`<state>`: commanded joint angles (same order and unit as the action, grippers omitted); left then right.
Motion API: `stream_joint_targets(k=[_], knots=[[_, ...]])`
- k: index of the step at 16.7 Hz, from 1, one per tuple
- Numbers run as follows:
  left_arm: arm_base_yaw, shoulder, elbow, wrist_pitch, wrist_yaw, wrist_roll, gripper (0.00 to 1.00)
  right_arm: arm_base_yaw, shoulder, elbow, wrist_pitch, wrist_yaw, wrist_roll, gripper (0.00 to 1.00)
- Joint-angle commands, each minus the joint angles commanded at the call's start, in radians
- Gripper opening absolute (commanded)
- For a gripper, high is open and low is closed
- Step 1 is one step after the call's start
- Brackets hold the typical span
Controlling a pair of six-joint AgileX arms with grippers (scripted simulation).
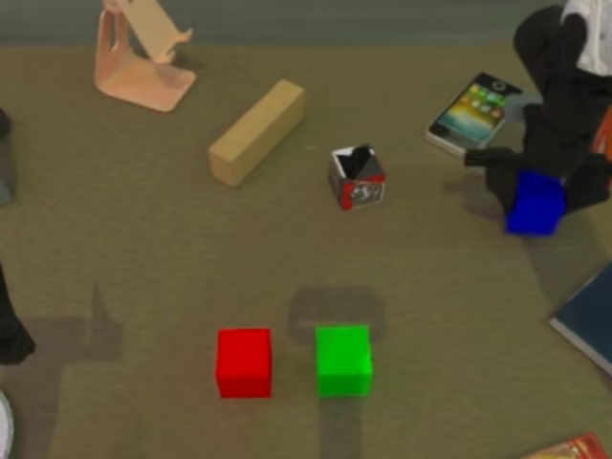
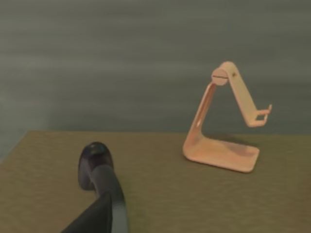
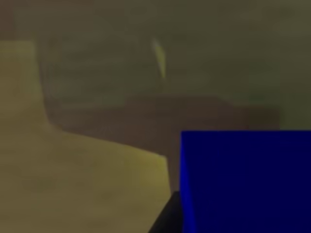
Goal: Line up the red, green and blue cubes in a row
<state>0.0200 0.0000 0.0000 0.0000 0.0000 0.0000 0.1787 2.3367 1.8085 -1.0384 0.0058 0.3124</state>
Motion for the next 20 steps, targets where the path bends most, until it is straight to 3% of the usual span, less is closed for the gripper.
stream_joint_targets(k=[4, 11, 15, 20], knots=[[0.000, 0.000, 0.000, 0.000, 0.000, 0.000, 1.00, 0.007, -0.046, 0.088, -0.141, -0.001, -0.004, 0.00], [0.000, 0.000, 0.000, 0.000, 0.000, 0.000, 1.00, 0.018, -0.065, 0.081, -0.147, -0.001, 0.008, 0.00], [0.000, 0.000, 0.000, 0.000, 0.000, 0.000, 1.00, 0.139, -0.178, -0.062, -0.111, -0.002, 0.105, 0.00], [0.000, 0.000, 0.000, 0.000, 0.000, 0.000, 1.00, 0.369, -0.382, -0.356, -0.051, -0.005, 0.279, 0.00]])
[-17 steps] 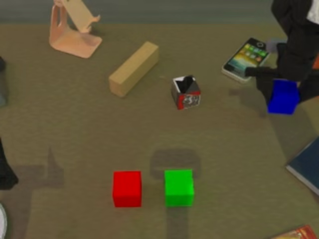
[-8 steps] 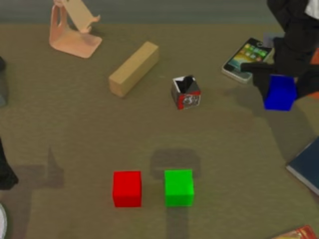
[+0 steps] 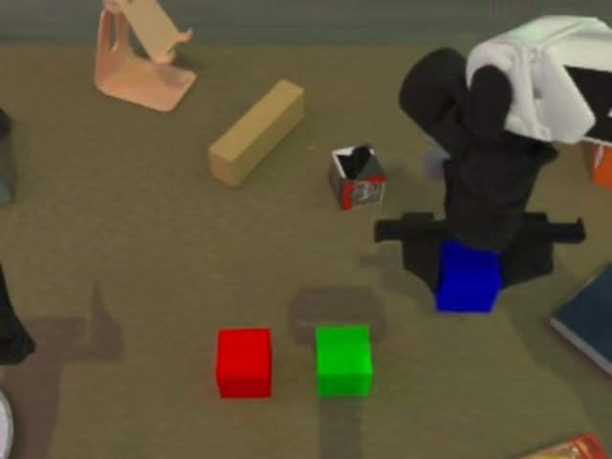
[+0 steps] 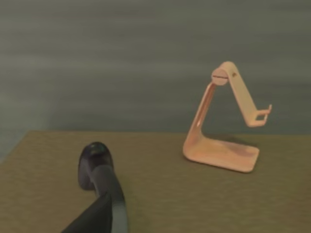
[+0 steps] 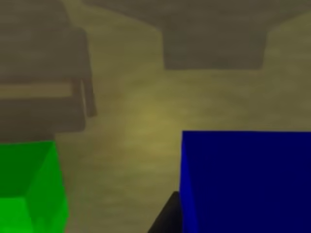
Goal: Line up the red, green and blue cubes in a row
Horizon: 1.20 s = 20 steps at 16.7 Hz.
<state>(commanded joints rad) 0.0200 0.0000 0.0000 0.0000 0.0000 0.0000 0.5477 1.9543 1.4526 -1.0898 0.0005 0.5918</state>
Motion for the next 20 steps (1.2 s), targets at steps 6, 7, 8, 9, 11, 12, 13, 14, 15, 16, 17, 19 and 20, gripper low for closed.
stream_joint_targets(k=[6, 7, 8, 9, 11, 12, 13, 14, 15, 16, 17, 19, 20], knots=[[0.000, 0.000, 0.000, 0.000, 0.000, 0.000, 1.00, 0.147, -0.137, -0.158, 0.044, 0.000, 0.111, 0.00], [0.000, 0.000, 0.000, 0.000, 0.000, 0.000, 1.00, 0.147, -0.137, -0.158, 0.044, 0.000, 0.111, 0.00], [0.000, 0.000, 0.000, 0.000, 0.000, 0.000, 1.00, 0.147, -0.137, -0.158, 0.044, 0.000, 0.111, 0.00], [0.000, 0.000, 0.000, 0.000, 0.000, 0.000, 1.00, 0.142, -0.133, -0.156, 0.042, -0.001, 0.112, 0.00], [0.000, 0.000, 0.000, 0.000, 0.000, 0.000, 1.00, 0.142, -0.127, -0.168, 0.059, -0.001, 0.111, 0.00], [0.000, 0.000, 0.000, 0.000, 0.000, 0.000, 1.00, 0.142, -0.118, -0.183, 0.083, -0.001, 0.112, 0.00], [0.000, 0.000, 0.000, 0.000, 0.000, 0.000, 1.00, 0.141, -0.106, -0.202, 0.116, 0.000, 0.114, 0.00], [0.000, 0.000, 0.000, 0.000, 0.000, 0.000, 1.00, 0.141, -0.091, -0.224, 0.156, 0.000, 0.115, 0.00], [0.000, 0.000, 0.000, 0.000, 0.000, 0.000, 1.00, 0.143, -0.075, -0.247, 0.199, 0.000, 0.116, 0.00], [0.000, 0.000, 0.000, 0.000, 0.000, 0.000, 1.00, 0.144, -0.060, -0.269, 0.239, 0.000, 0.115, 0.00], [0.000, 0.000, 0.000, 0.000, 0.000, 0.000, 1.00, 0.146, -0.047, -0.289, 0.273, 0.000, 0.115, 0.00], [0.000, 0.000, 0.000, 0.000, 0.000, 0.000, 1.00, 0.149, -0.029, -0.312, 0.308, 0.000, 0.115, 0.00], [0.000, 0.000, 0.000, 0.000, 0.000, 0.000, 1.00, 0.149, -0.027, -0.314, 0.310, 0.000, 0.115, 0.00]])
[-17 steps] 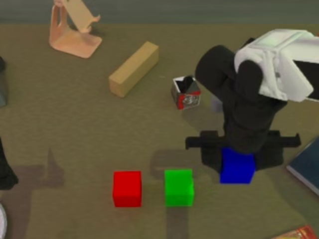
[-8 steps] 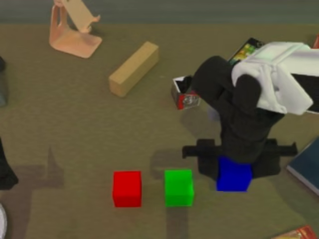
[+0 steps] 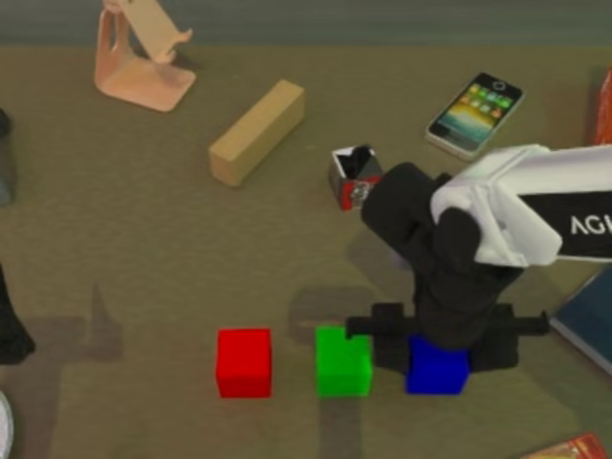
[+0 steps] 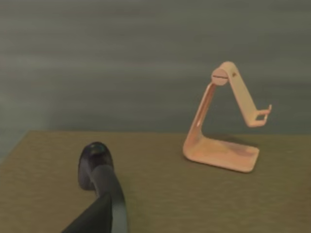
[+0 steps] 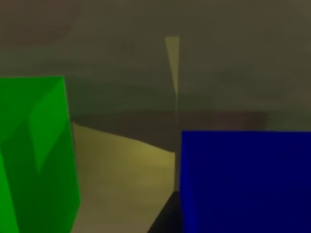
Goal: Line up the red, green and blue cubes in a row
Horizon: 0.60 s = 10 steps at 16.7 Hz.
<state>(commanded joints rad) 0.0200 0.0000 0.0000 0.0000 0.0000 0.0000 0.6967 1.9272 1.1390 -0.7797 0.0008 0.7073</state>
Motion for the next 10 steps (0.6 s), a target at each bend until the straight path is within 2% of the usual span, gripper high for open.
stream_joint_targets(k=[3, 10], knots=[[0.000, 0.000, 0.000, 0.000, 0.000, 0.000, 1.00, 0.000, 0.000, 0.000, 0.000, 0.000, 0.000, 0.00], [0.000, 0.000, 0.000, 0.000, 0.000, 0.000, 1.00, 0.000, 0.000, 0.000, 0.000, 0.000, 0.000, 0.53]])
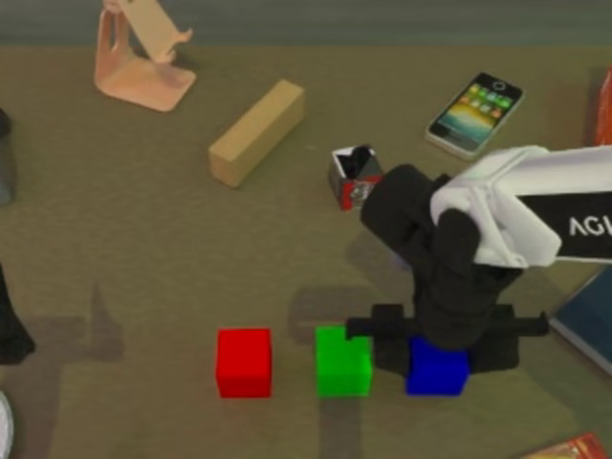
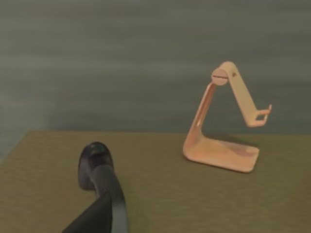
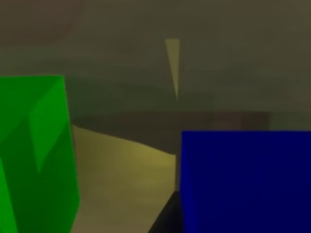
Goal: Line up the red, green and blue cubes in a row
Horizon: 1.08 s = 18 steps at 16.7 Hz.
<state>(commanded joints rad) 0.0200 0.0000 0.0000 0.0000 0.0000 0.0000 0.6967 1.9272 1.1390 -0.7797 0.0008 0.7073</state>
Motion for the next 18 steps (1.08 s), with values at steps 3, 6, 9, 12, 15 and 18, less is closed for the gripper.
stream_joint_targets(k=[3, 6, 9, 12, 15, 18], knots=[[0.000, 0.000, 0.000, 0.000, 0.000, 0.000, 1.00, 0.000, 0.000, 0.000, 0.000, 0.000, 0.000, 0.75], [0.000, 0.000, 0.000, 0.000, 0.000, 0.000, 1.00, 0.000, 0.000, 0.000, 0.000, 0.000, 0.000, 0.98], [0.000, 0.000, 0.000, 0.000, 0.000, 0.000, 1.00, 0.000, 0.000, 0.000, 0.000, 0.000, 0.000, 1.00], [0.000, 0.000, 0.000, 0.000, 0.000, 0.000, 1.00, 0.000, 0.000, 0.000, 0.000, 0.000, 0.000, 1.00], [0.000, 0.000, 0.000, 0.000, 0.000, 0.000, 1.00, -0.001, -0.001, 0.000, 0.000, 0.000, 0.000, 1.00], [0.000, 0.000, 0.000, 0.000, 0.000, 0.000, 1.00, 0.000, -0.016, 0.029, -0.042, 0.001, 0.002, 1.00]])
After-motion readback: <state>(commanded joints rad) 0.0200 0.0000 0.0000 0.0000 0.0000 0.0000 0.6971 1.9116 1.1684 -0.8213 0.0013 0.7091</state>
